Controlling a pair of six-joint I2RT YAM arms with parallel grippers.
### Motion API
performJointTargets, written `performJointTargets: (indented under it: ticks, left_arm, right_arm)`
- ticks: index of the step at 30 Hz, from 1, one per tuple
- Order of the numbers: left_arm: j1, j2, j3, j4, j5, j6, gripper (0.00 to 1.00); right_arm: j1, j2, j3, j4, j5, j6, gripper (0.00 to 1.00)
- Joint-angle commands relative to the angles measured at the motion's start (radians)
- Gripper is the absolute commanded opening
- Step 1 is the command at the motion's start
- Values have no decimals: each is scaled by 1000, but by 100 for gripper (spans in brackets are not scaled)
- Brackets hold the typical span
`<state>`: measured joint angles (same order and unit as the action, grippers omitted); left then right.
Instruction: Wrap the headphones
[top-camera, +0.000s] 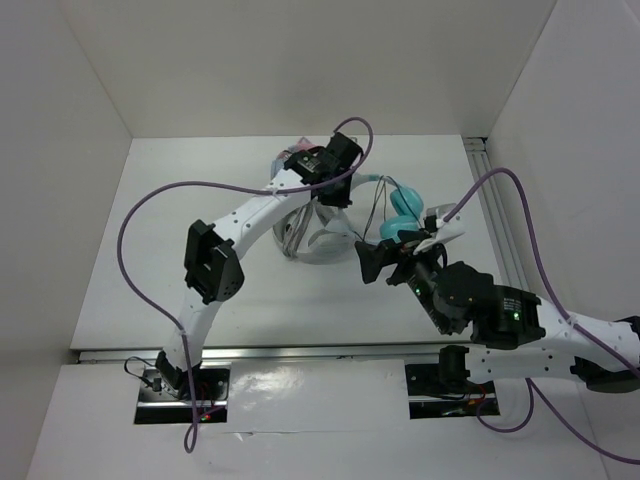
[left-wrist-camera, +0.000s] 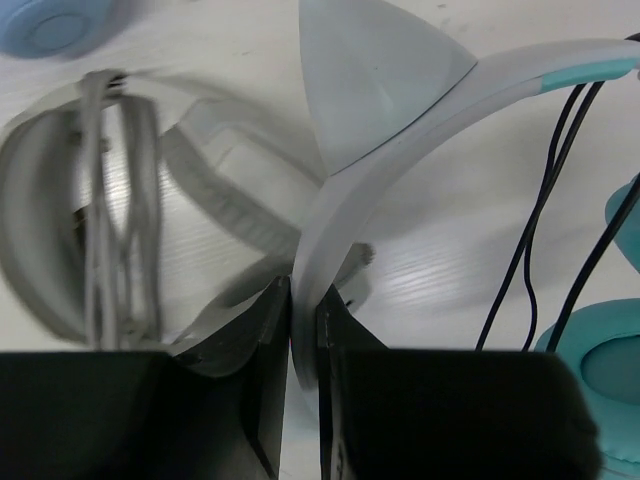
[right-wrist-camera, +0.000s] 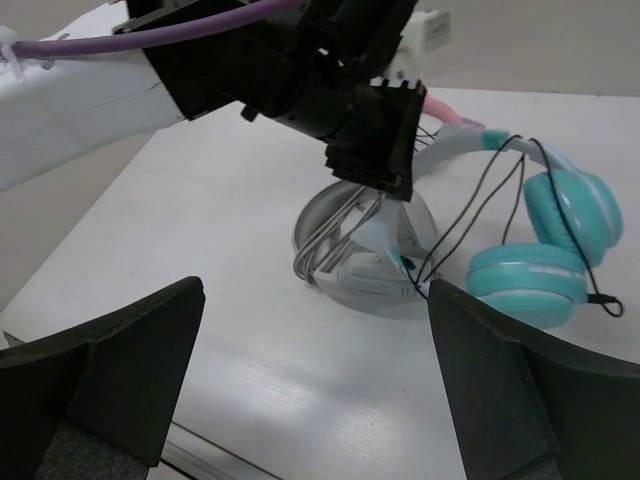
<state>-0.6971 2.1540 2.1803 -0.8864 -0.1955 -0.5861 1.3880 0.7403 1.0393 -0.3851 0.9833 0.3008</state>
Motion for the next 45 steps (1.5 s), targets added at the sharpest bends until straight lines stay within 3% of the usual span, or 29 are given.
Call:
performJointTargets:
  ticks: [1, 7, 15, 19, 26, 34, 37, 41, 43, 45]
  left_arm:
    - [-25, 47, 145, 73, 79, -43, 0]
    - [-68, 113, 184, 193, 133, -115, 0]
    - [-88, 184, 119, 441, 105, -214, 0]
    - [-108, 270, 161, 521, 27, -225, 0]
    - [-99, 388, 252, 534, -51, -257, 0]
    - [-90, 406, 208, 557, -97, -282, 0]
    - [-81, 406, 208, 547, -107, -303, 26]
    - [-81, 406, 222, 547, -94, -304, 35]
    - [-81, 406, 234, 547, -85, -304, 52]
    - [-81, 385, 234, 547, -74, -304, 60]
  right_arm:
    - [8, -28, 2, -35, 26, 24, 100]
    - [8, -28, 11, -83, 15, 55, 100]
    - [8, -107, -18, -98, -28, 97, 100]
    - [8, -116, -28, -107, -28, 106, 100]
    - [8, -134, -38, -129, -28, 106, 100]
    - [8, -154, -65, -140, -28, 124, 100]
    - [8, -154, -74, -149, -28, 124, 100]
    - [8, -154, -74, -158, -28, 124, 100]
    - [8, -154, -74, -158, -28, 124, 100]
    - [8, -154, -74, -167, -28, 124, 100]
